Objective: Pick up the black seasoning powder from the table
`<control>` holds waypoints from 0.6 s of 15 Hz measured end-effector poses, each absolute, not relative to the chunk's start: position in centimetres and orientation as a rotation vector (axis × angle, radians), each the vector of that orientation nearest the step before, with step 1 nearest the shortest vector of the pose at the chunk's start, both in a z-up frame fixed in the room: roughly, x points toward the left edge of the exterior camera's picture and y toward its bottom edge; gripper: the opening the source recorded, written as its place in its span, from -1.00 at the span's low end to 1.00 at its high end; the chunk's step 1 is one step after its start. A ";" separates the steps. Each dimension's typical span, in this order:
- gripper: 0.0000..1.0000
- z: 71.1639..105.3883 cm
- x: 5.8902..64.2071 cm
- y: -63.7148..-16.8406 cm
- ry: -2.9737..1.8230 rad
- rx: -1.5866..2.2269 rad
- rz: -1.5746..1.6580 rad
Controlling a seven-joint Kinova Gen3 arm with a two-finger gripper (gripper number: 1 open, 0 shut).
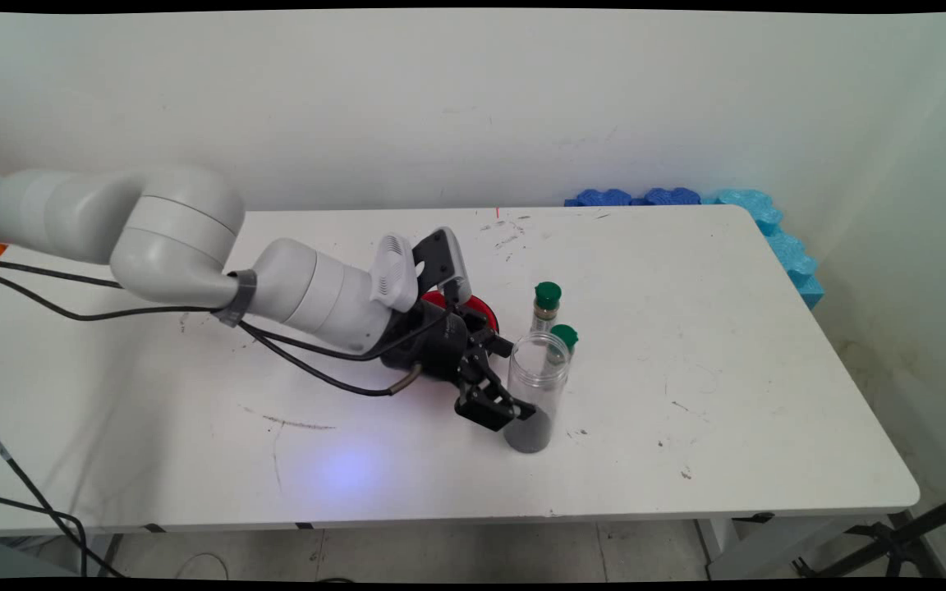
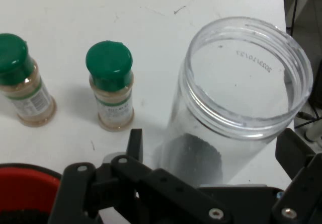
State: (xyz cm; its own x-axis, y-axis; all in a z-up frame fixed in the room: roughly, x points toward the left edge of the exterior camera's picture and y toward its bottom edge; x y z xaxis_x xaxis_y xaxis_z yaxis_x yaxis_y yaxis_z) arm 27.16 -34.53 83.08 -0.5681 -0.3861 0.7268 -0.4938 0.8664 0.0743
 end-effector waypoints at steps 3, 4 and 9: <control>1.00 83.1 27.0 -34.7 -2.237 0.629 0.173; 1.00 83.1 26.9 -34.7 -2.236 0.628 0.173; -1.00 83.2 26.7 -35.0 -2.227 0.626 0.179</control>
State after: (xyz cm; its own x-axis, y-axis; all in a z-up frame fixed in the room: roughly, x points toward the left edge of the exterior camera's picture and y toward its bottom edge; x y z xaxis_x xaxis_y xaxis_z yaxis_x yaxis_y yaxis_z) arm 26.72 -35.02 83.16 -0.5592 -0.3789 0.7374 -0.4918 0.8677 0.0729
